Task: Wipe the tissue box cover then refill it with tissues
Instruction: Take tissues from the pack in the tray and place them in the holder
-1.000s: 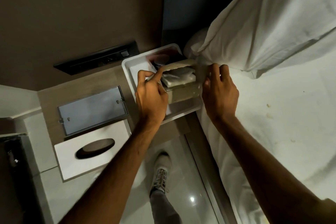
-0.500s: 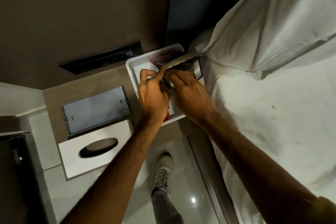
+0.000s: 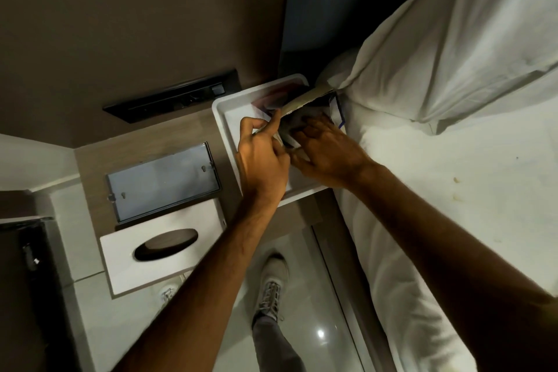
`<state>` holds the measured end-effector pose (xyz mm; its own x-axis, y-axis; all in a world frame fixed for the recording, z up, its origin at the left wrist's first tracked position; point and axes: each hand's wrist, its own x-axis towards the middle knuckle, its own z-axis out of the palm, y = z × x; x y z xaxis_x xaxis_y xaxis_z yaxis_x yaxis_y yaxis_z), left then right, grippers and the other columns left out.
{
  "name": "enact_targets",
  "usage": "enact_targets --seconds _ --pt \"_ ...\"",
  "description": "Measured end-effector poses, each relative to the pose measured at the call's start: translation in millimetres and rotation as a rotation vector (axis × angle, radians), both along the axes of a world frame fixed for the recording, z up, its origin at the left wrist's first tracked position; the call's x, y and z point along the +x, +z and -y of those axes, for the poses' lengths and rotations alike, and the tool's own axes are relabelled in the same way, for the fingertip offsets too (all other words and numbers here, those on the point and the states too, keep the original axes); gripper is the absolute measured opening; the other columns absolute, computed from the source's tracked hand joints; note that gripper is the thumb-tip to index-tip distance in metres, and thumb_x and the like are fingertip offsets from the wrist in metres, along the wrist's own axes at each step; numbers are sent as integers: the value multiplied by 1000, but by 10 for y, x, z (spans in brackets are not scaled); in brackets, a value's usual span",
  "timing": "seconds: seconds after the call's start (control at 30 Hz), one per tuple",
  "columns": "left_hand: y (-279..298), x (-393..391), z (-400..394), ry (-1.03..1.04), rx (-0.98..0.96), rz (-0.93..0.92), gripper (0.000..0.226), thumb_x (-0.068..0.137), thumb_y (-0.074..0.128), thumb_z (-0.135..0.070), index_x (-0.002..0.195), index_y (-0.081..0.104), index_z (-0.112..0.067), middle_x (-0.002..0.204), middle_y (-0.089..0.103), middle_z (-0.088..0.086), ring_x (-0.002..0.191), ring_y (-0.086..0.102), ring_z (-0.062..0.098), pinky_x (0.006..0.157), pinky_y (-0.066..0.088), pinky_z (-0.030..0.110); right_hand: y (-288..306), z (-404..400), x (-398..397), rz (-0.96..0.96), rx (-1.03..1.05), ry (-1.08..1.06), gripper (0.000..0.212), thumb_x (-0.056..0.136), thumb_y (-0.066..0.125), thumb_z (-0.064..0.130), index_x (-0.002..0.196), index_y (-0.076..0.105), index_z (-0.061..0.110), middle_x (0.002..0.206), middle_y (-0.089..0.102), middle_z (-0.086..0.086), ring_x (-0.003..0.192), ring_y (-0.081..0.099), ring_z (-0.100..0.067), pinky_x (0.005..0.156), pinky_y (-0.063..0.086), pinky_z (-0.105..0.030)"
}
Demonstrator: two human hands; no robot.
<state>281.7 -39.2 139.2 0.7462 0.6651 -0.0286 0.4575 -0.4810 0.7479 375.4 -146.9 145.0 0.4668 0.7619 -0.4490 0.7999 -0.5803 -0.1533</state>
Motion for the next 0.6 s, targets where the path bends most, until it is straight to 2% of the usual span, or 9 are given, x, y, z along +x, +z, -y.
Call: enact_targets --seconds 0.07,0.13,0.2,0.37,0.43,0.5,0.53,0.6 --pt "-9 -6 5 27 16 -12 48 93 59 4 138 63 -13 118 60 11 85 49 3 92 34 -5 42 90 -12 61 -3 58 65 99 47 55 153 43 18 158 45 -7 154 29 -26 128 9 -53" --pt "-16 -27 -6 36 20 1 50 91 59 8 137 63 -11 118 60 14 87 47 3 88 22 -16 53 187 -34 93 47 82 55 97 62 37 148 49 21 150 54 -6 147 41 -26 127 18 -51" --pt "-40 -65 -9 34 26 25 54 88 57 13 137 63 -9 117 61 16 91 47 4 85 22 -18 55 289 -66 98 105 63 49 94 67 19 142 56 21 141 62 -6 137 52 -27 122 31 -45" --pt "-183 -163 74 47 -30 40 50 93 56 8 141 57 -7 120 63 17 101 52 6 82 34 -12 116 518 -244 207 286 56 50 80 82 7 129 70 12 119 75 -12 112 70 -32 99 55 -44" --pt "-277 -209 138 47 -78 31 46 97 56 1 142 56 -7 127 63 15 114 56 10 97 39 0 146 604 -328 239 369 40 48 80 82 6 127 71 9 119 75 -14 111 71 -34 95 57 -46" --pt "-420 -276 212 20 -156 -4 44 98 59 -4 142 56 -9 135 62 12 128 58 20 110 50 29 187 687 -395 242 403 29 47 81 80 6 127 70 8 123 72 -16 115 69 -36 94 59 -48" --pt "-499 -318 248 6 -215 -31 45 97 62 -5 142 56 -10 138 60 11 133 57 24 110 52 39 216 730 -424 242 411 28 47 81 79 5 127 70 7 125 72 -17 116 69 -37 92 60 -49" --pt "-648 -393 291 -13 -353 -87 45 97 65 -7 141 56 -10 143 57 12 135 55 27 107 54 47 294 807 -466 227 406 26 45 83 77 7 128 70 7 126 71 -17 115 69 -37 89 61 -49"
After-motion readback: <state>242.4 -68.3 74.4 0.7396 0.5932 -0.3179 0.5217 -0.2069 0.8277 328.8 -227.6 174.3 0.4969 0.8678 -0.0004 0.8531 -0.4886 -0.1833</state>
